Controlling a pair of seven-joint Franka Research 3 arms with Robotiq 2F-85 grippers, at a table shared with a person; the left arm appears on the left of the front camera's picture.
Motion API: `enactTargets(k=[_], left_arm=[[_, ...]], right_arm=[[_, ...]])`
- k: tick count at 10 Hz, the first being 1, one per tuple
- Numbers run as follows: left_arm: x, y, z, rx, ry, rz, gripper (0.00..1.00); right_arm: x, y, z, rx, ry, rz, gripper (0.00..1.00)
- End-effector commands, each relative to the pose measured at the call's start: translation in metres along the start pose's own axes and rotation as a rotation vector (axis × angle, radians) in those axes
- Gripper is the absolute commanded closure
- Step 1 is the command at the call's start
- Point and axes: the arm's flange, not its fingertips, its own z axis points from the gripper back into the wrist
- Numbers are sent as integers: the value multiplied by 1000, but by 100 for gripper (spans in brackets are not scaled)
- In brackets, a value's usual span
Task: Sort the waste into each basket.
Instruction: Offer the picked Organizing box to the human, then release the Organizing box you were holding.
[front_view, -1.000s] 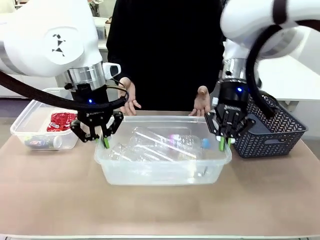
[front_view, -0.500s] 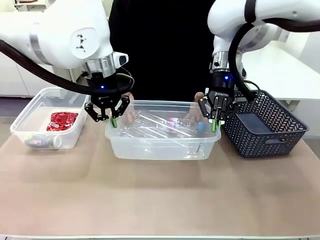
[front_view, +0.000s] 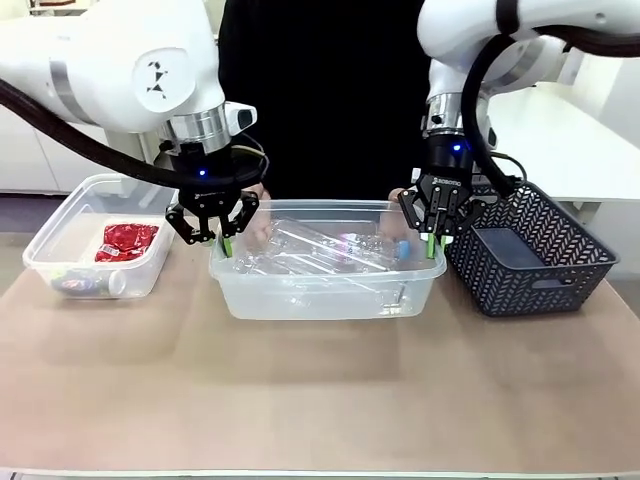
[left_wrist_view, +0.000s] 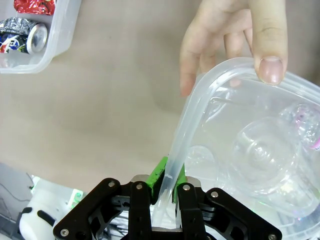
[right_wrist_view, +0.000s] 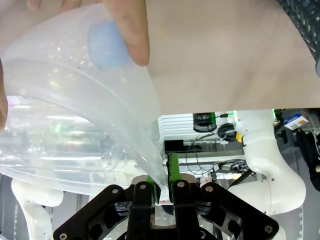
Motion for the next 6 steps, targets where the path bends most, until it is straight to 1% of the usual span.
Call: enactTargets(k=[1, 6], left_arm=[[-3, 1, 4, -13, -6, 17, 93], [-3, 1, 4, -13, -6, 17, 93]], right_arm=[[-1, -2, -2, 6, -9, -4, 91], [-1, -2, -2, 6, -9, -4, 91]])
